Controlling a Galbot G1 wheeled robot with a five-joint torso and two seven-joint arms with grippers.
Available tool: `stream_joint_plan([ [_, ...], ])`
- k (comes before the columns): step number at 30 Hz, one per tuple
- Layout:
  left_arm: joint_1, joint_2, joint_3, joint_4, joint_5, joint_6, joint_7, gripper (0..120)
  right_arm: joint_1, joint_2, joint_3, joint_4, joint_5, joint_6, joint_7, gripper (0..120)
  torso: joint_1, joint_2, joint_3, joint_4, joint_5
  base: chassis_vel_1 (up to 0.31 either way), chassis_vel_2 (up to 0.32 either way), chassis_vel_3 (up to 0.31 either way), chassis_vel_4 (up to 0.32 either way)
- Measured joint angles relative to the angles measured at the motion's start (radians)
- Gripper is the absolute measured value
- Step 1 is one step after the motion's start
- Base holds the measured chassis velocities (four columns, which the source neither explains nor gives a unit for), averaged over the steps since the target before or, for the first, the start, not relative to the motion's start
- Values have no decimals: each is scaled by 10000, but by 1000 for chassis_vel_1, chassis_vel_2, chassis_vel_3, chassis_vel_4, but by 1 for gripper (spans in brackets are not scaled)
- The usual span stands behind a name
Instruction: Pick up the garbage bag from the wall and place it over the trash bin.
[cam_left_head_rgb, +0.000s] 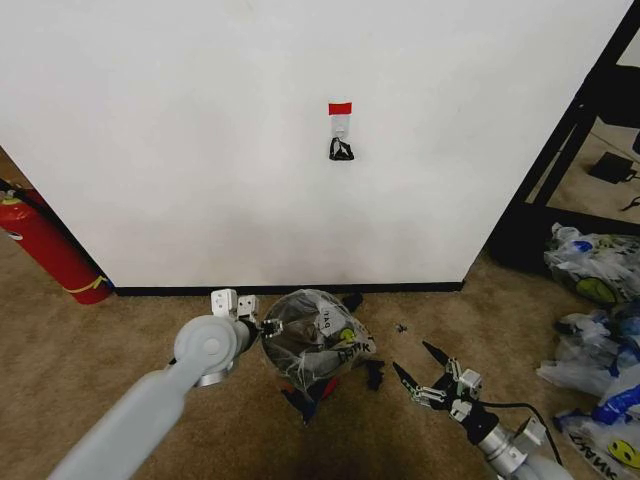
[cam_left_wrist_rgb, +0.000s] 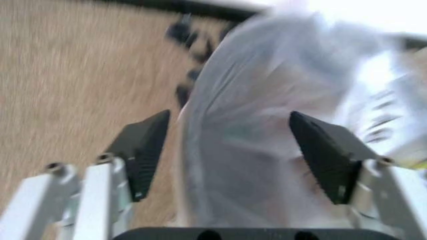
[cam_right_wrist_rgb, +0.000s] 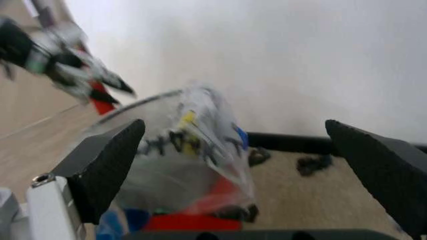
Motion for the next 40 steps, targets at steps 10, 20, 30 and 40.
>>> stream_joint_plan([
  [10, 4992, -383, -3027, -506, 7346, -7921, 5666, 100, -1654, 1310, 319, 1595, -100, 1726, 2538, 100, -1, 2, -2, 15, -5, 0, 0, 0, 0],
  [20, 8338, -2327, -4102, -611, 11345, -11373, 6334, 100, -3499, 3180, 59, 3765, -2975, 3907, 5058, 100, -2, 3, -2, 2, -3, 0, 0, 0, 0],
  [30, 8854, -2788, -3958, -1387, 12041, -10775, 6120, 100, -3976, 2945, -210, 5540, -3543, 3175, 6503, 100, 0, 2, 0, 5, 0, 0, 0, 0, 0],
  [40, 8843, -2829, -3878, -2023, 12208, -10219, 5670, 100, -3985, 3157, -226, 6649, -3472, 2274, 6980, 100, 0, 1, 0, 5, 0, 0, 0, 0, 0],
])
